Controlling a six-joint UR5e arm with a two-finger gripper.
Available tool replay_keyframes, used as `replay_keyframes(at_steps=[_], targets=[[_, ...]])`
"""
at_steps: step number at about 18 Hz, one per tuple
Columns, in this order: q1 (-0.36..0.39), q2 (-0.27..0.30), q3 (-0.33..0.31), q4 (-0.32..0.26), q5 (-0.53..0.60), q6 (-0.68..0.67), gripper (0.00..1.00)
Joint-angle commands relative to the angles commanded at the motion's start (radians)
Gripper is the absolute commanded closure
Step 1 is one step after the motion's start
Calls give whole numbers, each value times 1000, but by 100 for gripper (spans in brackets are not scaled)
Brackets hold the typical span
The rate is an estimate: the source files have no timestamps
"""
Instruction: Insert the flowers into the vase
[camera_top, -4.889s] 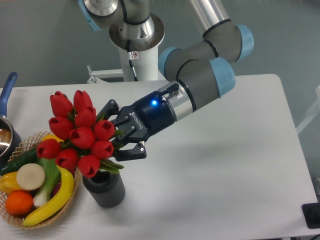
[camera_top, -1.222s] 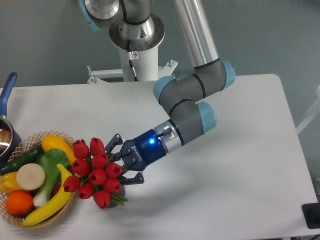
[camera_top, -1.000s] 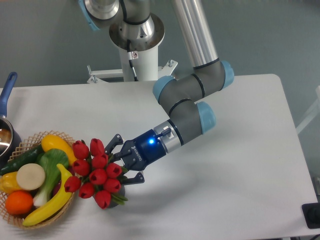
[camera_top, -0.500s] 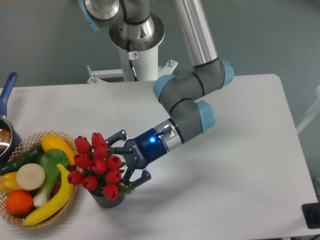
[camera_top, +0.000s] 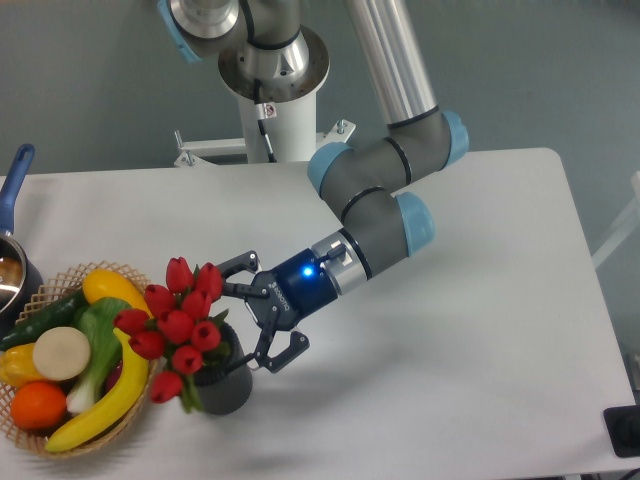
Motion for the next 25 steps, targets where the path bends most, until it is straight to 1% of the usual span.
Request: replay_keyframes(at_steps=[4,7,9,11,12,14,15,17,19,20,21,23,25], targets=[[6,40,-14,0,81,0,0],[14,67,-9,0,152,2,0],[12,90,12,0,233,-2,0],[18,92,50,0,306,-2,0],[28,95,52,-2,328,-2,0],[58,141,38,-5,374,-2,0],[71,173,28,-5,417,-2,0],[118,250,-20,-5,524,-6,0],[149,323,-37,-6,609,-11,0],[167,365,-32,-12,650,-14,0],[179,394,-22,-26,693,-14,0],[183,436,-3,-46,789,-9,0],[186,468,0,-51,921,-2,0]])
